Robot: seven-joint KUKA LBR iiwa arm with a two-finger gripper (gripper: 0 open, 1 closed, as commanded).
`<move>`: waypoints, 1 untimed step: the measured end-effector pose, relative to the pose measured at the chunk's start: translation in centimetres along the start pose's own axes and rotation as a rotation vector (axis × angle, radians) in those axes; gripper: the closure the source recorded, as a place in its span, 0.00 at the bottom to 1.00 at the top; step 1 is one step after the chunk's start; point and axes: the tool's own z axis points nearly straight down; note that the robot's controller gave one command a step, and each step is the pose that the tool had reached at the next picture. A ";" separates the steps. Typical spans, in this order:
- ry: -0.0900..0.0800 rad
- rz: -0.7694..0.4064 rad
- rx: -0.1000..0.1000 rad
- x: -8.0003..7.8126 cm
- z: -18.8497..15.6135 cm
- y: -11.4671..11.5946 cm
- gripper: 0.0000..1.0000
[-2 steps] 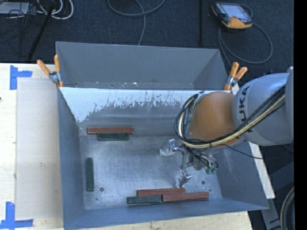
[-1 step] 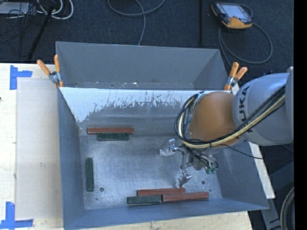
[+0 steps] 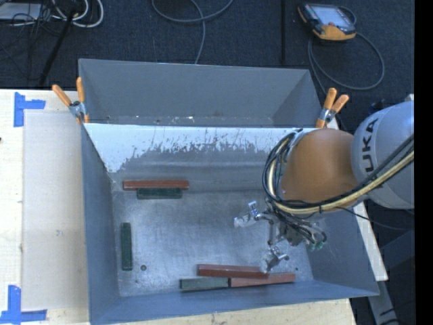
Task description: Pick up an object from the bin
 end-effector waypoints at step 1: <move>-0.004 -0.101 0.003 1.6 -2.3 0.6 0.00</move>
Offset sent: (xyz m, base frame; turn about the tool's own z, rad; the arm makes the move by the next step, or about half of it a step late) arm -0.0339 0.0072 -0.0311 -0.0681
